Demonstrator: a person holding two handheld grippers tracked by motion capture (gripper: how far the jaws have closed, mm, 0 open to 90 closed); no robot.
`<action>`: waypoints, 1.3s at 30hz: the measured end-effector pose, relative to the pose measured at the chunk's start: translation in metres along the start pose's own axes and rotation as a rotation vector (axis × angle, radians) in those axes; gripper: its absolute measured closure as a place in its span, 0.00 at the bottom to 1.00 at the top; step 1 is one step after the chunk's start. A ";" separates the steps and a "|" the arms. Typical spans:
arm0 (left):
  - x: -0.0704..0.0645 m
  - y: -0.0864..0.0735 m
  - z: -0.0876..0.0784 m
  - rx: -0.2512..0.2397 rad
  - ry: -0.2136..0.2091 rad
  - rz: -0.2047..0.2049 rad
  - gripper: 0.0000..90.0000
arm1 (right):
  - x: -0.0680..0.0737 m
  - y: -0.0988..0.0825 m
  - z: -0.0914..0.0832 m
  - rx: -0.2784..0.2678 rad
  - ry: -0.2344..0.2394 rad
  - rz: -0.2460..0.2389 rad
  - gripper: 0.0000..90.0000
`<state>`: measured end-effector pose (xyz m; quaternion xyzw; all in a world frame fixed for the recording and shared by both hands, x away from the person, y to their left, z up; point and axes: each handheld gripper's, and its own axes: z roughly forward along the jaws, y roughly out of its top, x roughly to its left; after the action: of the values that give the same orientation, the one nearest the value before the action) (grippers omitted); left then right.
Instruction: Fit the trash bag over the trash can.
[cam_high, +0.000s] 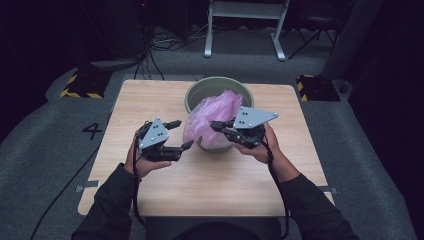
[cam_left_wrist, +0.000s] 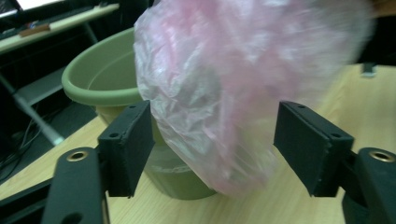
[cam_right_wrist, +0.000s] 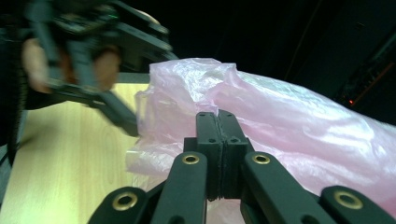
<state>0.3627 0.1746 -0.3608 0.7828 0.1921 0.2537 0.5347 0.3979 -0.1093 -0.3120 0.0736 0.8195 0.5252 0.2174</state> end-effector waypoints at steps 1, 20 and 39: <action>-0.002 0.000 -0.005 -0.011 -0.002 0.016 0.27 | -0.001 0.000 0.001 -0.001 -0.003 0.007 1.00; -0.031 0.028 0.023 0.032 0.043 -0.041 0.53 | -0.002 0.002 0.003 0.017 -0.001 0.029 1.00; -0.015 0.023 0.033 0.030 0.094 -0.082 0.97 | 0.000 -0.004 -0.002 0.008 0.010 0.042 1.00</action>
<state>0.3714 0.1330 -0.3523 0.7695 0.2526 0.2653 0.5232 0.3972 -0.1124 -0.3145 0.0890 0.8210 0.5265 0.2020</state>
